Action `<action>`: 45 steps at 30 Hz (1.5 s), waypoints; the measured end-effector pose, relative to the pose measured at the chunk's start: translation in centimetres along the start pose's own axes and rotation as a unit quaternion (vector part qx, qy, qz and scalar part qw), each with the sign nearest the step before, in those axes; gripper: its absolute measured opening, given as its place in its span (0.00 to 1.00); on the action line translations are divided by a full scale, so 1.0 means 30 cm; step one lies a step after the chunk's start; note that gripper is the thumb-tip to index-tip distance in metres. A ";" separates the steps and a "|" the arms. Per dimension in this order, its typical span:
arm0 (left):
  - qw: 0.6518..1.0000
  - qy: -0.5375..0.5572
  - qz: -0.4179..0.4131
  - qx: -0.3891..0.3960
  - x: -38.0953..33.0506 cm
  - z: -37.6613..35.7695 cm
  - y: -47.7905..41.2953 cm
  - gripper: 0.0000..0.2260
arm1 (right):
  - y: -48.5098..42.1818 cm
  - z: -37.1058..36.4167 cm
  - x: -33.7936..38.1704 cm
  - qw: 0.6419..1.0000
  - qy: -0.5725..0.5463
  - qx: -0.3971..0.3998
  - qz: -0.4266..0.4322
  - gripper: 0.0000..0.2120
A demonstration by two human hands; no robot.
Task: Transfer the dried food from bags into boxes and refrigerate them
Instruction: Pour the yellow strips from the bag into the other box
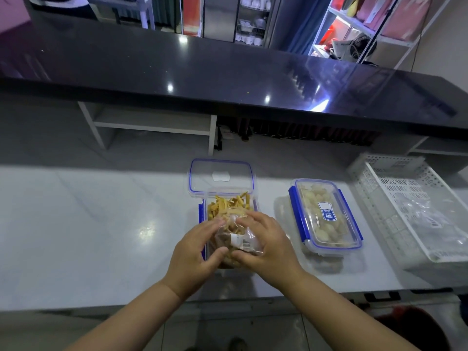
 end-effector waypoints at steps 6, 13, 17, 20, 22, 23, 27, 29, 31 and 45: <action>0.998 -0.051 -0.024 0.022 0.010 -0.003 -0.090 0.28 | -0.097 0.005 -0.021 1.000 -0.008 0.016 -0.024 0.30; 0.999 -0.025 0.036 0.008 -0.015 0.018 -0.247 0.25 | -0.221 0.023 -0.017 0.993 -0.060 -0.093 -0.039 0.22; 0.999 -0.025 0.034 0.033 -0.012 0.013 -0.232 0.22 | -0.203 0.005 -0.035 0.996 -0.029 -0.045 -0.078 0.25; 0.999 -0.018 0.027 0.042 -0.015 0.027 -0.215 0.23 | -0.191 0.018 -0.040 0.996 -0.026 -0.020 -0.086 0.25; 0.998 0.012 0.044 0.037 -0.013 0.036 -0.210 0.23 | -0.195 0.029 -0.039 0.994 -0.051 -0.040 -0.091 0.23; 0.998 0.020 0.054 0.034 -0.009 0.037 -0.205 0.25 | -0.200 0.035 -0.038 0.990 -0.080 -0.061 -0.099 0.21; 0.996 0.019 0.078 0.035 0.010 0.026 -0.193 0.39 | -0.229 0.062 -0.009 0.961 -0.208 -0.117 -0.138 0.10; 0.995 0.027 0.086 0.032 0.009 0.030 -0.196 0.41 | -0.249 0.076 0.020 0.956 -0.231 -0.121 -0.134 0.04; 0.995 0.037 0.084 0.028 0.000 0.039 -0.208 0.38 | -0.271 0.092 0.041 0.950 -0.254 -0.126 -0.131 0.07; 0.995 0.053 0.071 0.055 -0.024 0.019 -0.299 0.28 | -0.308 0.110 0.041 0.924 -0.331 -0.119 -0.154 0.03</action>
Point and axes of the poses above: each hand's wrist, its own y-axis away from the middle knuckle, its own z-axis out of the back of the hand, x = y × z, the point moved 4 cm from there along -y, towards the middle knuckle, and after that the axes turned 15 degrees about -y, right-handed, at the moved point
